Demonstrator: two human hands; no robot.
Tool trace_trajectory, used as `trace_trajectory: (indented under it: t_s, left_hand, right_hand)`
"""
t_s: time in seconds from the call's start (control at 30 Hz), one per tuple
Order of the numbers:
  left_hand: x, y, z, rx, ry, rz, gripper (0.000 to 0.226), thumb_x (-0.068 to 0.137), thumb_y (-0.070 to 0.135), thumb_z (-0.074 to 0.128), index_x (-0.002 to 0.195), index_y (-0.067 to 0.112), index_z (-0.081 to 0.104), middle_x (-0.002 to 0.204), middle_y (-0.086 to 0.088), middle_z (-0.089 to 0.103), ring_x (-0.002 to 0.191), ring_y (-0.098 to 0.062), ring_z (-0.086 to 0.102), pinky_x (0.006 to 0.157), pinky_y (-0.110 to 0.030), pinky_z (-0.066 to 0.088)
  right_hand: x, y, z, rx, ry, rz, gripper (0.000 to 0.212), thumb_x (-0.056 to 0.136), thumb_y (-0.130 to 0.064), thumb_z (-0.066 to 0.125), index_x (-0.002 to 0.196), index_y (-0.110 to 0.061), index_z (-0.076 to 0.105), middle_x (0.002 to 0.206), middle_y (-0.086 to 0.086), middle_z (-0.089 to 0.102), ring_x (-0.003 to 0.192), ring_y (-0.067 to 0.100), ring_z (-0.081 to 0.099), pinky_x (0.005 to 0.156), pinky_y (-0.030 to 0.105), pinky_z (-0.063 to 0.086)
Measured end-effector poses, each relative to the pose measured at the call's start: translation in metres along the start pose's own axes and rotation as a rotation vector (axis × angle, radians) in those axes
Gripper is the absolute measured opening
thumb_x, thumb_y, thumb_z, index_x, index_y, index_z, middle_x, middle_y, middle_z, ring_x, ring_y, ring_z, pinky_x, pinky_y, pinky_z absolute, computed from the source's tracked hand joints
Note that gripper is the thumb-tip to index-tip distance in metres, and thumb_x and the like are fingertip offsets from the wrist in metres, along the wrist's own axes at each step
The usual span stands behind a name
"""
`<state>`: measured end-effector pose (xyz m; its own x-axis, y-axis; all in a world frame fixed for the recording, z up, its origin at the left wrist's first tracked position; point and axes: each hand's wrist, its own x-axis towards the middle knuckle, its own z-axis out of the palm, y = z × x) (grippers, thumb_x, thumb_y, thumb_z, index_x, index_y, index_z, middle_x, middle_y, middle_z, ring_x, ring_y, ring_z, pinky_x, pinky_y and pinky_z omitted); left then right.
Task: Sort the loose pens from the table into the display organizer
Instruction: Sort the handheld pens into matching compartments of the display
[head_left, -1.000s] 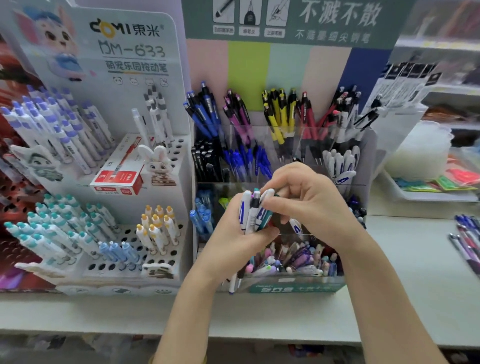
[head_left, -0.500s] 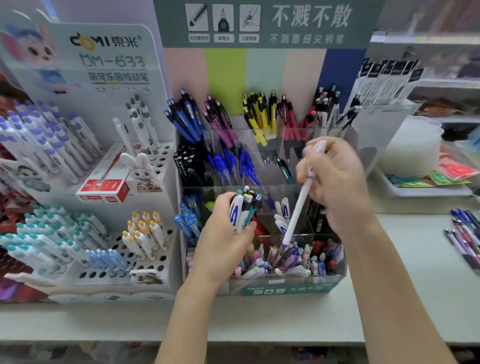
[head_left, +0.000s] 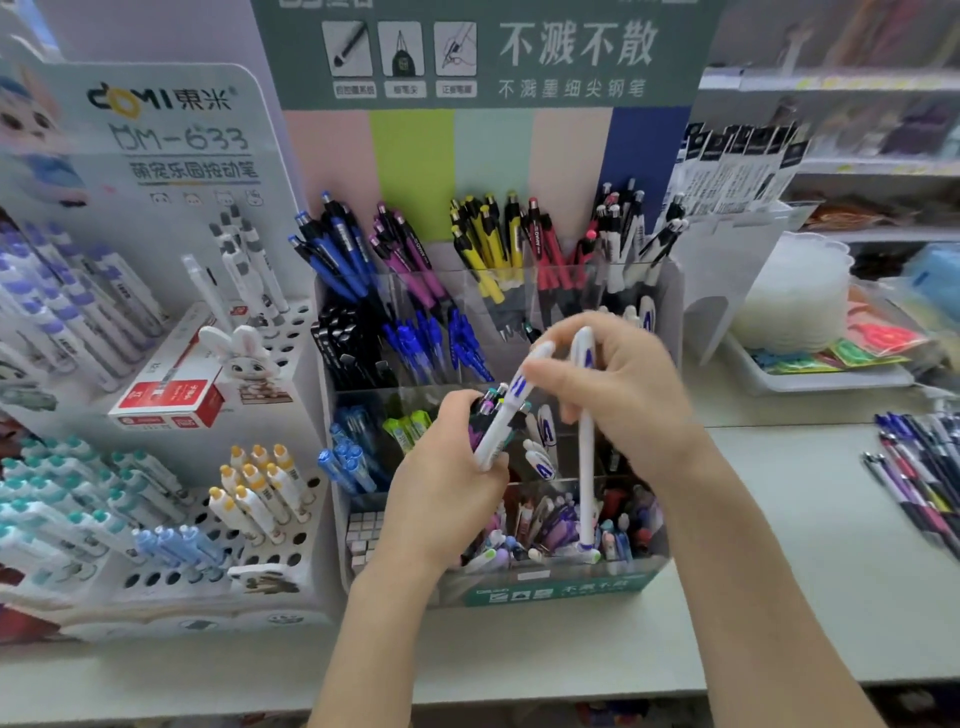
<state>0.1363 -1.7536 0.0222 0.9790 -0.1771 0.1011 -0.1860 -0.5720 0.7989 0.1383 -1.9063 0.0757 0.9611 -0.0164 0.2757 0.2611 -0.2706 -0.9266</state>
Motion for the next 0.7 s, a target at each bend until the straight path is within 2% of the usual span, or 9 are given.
trace_trajectory:
  t_s: [0.03, 0.13, 0.2, 0.3, 0.37, 0.47, 0.53, 0.6, 0.7]
  left_hand:
    - [0.000, 0.000, 0.000, -0.007, -0.004, 0.003, 0.038, 0.087, 0.017, 0.062, 0.114, 0.034, 0.041, 0.085, 0.007, 0.060, 0.074, -0.019, 0.060, 0.073, -0.047, 0.052]
    - [0.002, 0.001, 0.003, -0.004, -0.050, 0.023, 0.037, 0.088, 0.018, 0.061, 0.111, 0.036, 0.039, 0.081, 0.006, 0.059, 0.065, -0.019, 0.059, 0.066, -0.046, 0.053]
    - [0.003, 0.003, 0.006, 0.012, -0.087, 0.033, 0.037, 0.087, 0.017, 0.061, 0.108, 0.037, 0.038, 0.079, 0.006, 0.059, 0.063, -0.018, 0.059, 0.064, -0.047, 0.053]
    - [0.006, 0.003, 0.009, 0.058, -0.119, 0.036, 0.040, 0.085, 0.015, 0.061, 0.110, 0.037, 0.037, 0.081, 0.005, 0.059, 0.066, -0.019, 0.060, 0.063, -0.044, 0.053]
    - [0.007, 0.001, 0.009, 0.089, -0.131, 0.037, 0.043, 0.086, 0.015, 0.061, 0.113, 0.036, 0.036, 0.082, 0.005, 0.059, 0.064, -0.021, 0.060, 0.062, -0.044, 0.053]
    - [0.008, -0.007, 0.006, 0.072, -0.112, 0.015, 0.034, 0.089, 0.017, 0.060, 0.111, 0.034, 0.039, 0.080, 0.005, 0.062, 0.061, -0.018, 0.061, 0.063, -0.042, 0.054]
    - [0.008, -0.012, 0.004, -0.018, -0.070, -0.019, 0.032, 0.090, 0.018, 0.061, 0.112, 0.032, 0.043, 0.082, 0.008, 0.063, 0.067, -0.013, 0.062, 0.070, -0.042, 0.055]
    - [0.010, -0.013, 0.004, -0.160, -0.048, -0.052, 0.034, 0.089, 0.017, 0.064, 0.113, 0.032, 0.046, 0.086, 0.011, 0.063, 0.078, -0.009, 0.063, 0.077, -0.039, 0.054]
    - [0.008, -0.007, 0.008, -0.370, -0.112, -0.052, 0.041, 0.088, 0.012, 0.068, 0.118, 0.030, 0.046, 0.093, 0.013, 0.065, 0.082, 0.003, 0.063, 0.072, -0.015, 0.050]
  right_hand:
    - [0.003, -0.002, -0.005, 0.034, 0.037, -0.001, 0.011, 0.083, -0.009, 0.070, 0.086, -0.005, 0.061, 0.058, -0.006, 0.056, 0.048, 0.005, 0.053, 0.049, 0.015, 0.045]
    - [0.004, -0.001, -0.005, 0.163, 0.029, 0.045, 0.009, 0.089, -0.008, 0.063, 0.085, -0.009, 0.055, 0.069, 0.005, 0.054, 0.045, 0.001, 0.051, 0.043, 0.008, 0.037]
    - [0.002, 0.006, -0.001, 0.225, 0.002, 0.112, 0.005, 0.092, -0.009, 0.059, 0.088, -0.008, 0.057, 0.066, 0.007, 0.053, 0.038, 0.003, 0.045, 0.038, 0.010, 0.032]
    - [-0.002, 0.019, -0.001, 0.289, -0.015, 0.177, 0.010, 0.094, -0.012, 0.058, 0.084, -0.008, 0.059, 0.060, 0.008, 0.053, 0.034, 0.011, 0.035, 0.034, 0.018, 0.028]
    - [-0.001, 0.021, -0.010, 0.324, 0.068, 0.178, 0.015, 0.094, -0.016, 0.057, 0.080, -0.009, 0.057, 0.059, 0.011, 0.048, 0.034, 0.012, 0.032, 0.032, 0.019, 0.027]
    - [0.003, 0.015, -0.036, 0.403, 0.282, 0.104, 0.017, 0.094, -0.019, 0.055, 0.081, -0.010, 0.053, 0.058, 0.002, 0.048, 0.036, 0.008, 0.033, 0.032, 0.019, 0.025]
    - [0.001, 0.016, -0.048, 0.283, 0.421, 0.014, 0.018, 0.096, -0.017, 0.056, 0.079, -0.014, 0.051, 0.053, -0.006, 0.050, 0.035, 0.009, 0.035, 0.034, 0.020, 0.027]
    - [-0.004, 0.020, -0.044, -0.011, 0.481, -0.050, 0.019, 0.095, -0.018, 0.059, 0.077, -0.016, 0.052, 0.049, -0.005, 0.051, 0.037, 0.014, 0.043, 0.039, 0.023, 0.035]
    - [-0.013, 0.036, -0.016, -0.374, 0.375, -0.057, 0.020, 0.091, -0.018, 0.062, 0.075, -0.012, 0.053, 0.062, 0.002, 0.054, 0.055, 0.022, 0.055, 0.055, 0.028, 0.044]
